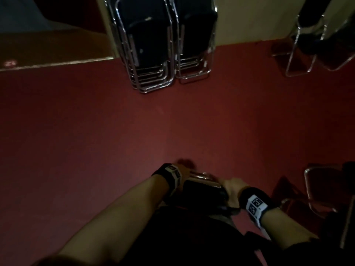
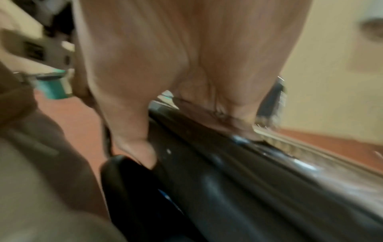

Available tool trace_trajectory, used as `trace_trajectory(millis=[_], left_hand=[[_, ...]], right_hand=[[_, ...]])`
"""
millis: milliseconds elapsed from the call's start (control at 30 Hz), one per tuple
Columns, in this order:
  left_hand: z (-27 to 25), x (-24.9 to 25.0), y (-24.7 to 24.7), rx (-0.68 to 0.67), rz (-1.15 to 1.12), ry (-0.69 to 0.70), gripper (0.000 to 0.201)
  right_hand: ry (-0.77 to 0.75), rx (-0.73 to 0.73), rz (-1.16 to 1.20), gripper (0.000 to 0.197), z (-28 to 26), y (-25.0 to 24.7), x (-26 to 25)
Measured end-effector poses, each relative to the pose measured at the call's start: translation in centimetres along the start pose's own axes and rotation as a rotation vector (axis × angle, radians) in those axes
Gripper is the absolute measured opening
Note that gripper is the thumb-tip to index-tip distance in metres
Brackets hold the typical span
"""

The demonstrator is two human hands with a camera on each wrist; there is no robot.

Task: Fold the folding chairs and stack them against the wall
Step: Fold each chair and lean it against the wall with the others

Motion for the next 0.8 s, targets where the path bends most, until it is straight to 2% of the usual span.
trace_trajectory(millis=[67, 100, 133, 200, 233, 300, 400, 500, 567, 633, 733, 800], left_hand=[[0.3, -2.8, -3.8, 0.027, 0.005, -0.02, 0.043], [1.1, -5.0, -5.2, -0.005, -0.015, -0.075, 0.037], [1.7, -7.0, -6.8, -0.008, -0.031, -0.106, 0.029], [3.6, -10.7, -9.3, -0.007, -0.066, -0.144, 0.036], [4.1, -12.5, -11.2, -0.016, -0.067, -0.164, 0.036], [4.9, -15.3, -14.9, -0.001, -0.016, -0.18, 0.041], [8.0, -21.2, -19.8, 0.103, -0.045, -0.202, 0.064], [11.5, -27.9, -22.5, 0.031, -0.163, -0.279, 0.073], [13.0, -31.1, -25.0, -0.007, -0.239, -0.318, 0.066], [14.7, -33.2, -29.0, 0.006, -0.283, -0.308, 0.067], [17.0, -36.4, -33.6, 0.008, -0.293, -0.295, 0.06], [17.2, -39.7, -35.5, -0.011, -0.316, -0.323, 0.055]], right_hand=[[0.001, 0.031, -0.005, 0.109, 1.8, -4.4, 0.0], [0.009, 0.059, 0.012, 0.104, 3.0, -6.4, 0.2], [0.022, 0.077, 0.017, 0.094, 4.3, -8.6, 0.4], [0.041, 0.08, 0.021, 0.069, 6.9, -12.4, 0.8], [0.045, 0.069, 0.031, 0.064, 8.7, -14.2, 1.0], [0.024, 0.07, 0.026, 0.069, 11.8, -18.4, 0.9], [-0.039, 0.082, -0.012, 0.077, 18.5, -25.7, 1.1], [-0.169, 0.055, -0.072, 0.075, 25.9, -32.2, 0.5], [-0.198, 0.037, -0.121, 0.062, 29.1, -35.6, 1.0], [-0.205, 0.027, -0.132, 0.049, 32.1, -39.0, 2.6], [-0.201, -0.035, -0.145, 0.041, 36.8, -43.6, 4.5], [-0.221, -0.007, -0.157, 0.039, 39.5, -47.3, 3.5]])
Point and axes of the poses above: each hand's wrist, its own z-axis towards the middle knuckle, its own y-axis out of the palm, x = y × z, the point moved 8 cm from there along z, towards the middle knuckle, and after that the axes turned 2 degrees about y, right-handed, at the moved point
